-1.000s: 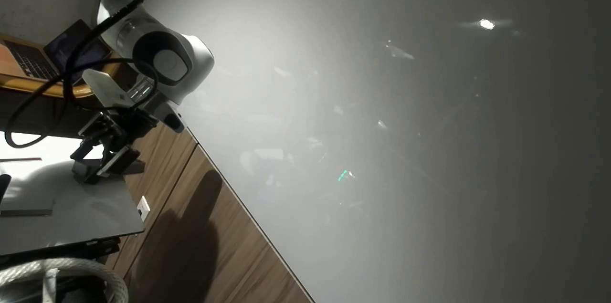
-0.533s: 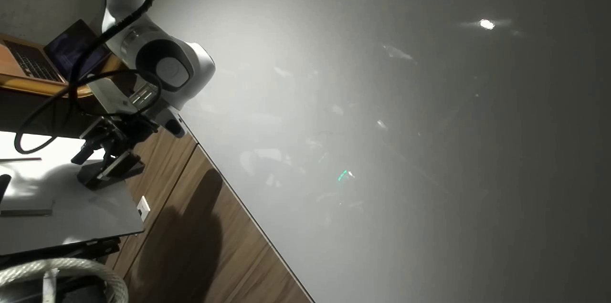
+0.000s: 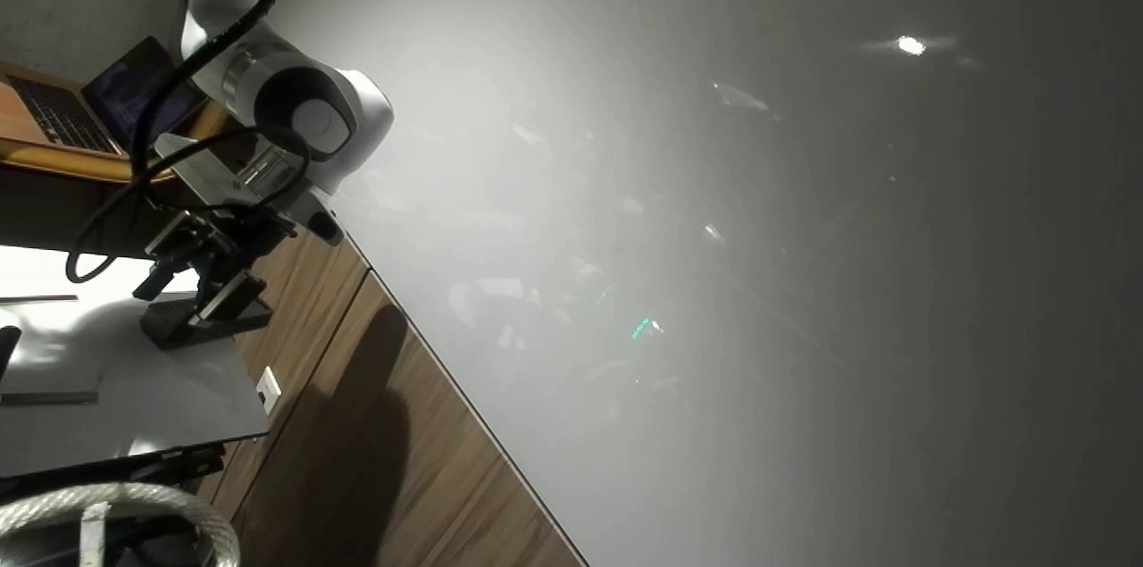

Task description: Erase the drawings on the whiteboard

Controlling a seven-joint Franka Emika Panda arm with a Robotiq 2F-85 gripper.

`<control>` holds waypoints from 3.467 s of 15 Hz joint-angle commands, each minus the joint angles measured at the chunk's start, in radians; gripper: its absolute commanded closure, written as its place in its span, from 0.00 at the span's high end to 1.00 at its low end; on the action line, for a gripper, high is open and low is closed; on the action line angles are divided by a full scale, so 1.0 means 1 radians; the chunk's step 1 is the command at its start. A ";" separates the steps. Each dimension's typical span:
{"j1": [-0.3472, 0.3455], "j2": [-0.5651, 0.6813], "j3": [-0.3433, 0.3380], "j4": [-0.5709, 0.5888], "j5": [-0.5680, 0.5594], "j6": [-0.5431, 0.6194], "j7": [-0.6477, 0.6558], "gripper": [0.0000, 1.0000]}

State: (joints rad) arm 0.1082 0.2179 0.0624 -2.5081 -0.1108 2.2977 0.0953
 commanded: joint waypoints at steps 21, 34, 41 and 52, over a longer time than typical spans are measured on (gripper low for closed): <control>0.034 -0.015 0.034 -0.009 -0.066 -0.002 0.042 0.80; 0.049 -0.366 0.038 -0.058 -0.190 -0.116 0.106 1.00; 0.076 -0.669 0.074 -0.035 -0.008 -0.155 -0.038 1.00; 0.061 -0.710 0.085 -0.031 -0.006 -0.143 -0.049 1.00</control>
State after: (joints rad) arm 0.1811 -0.4919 0.1360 -2.5407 -0.1241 2.1567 0.0513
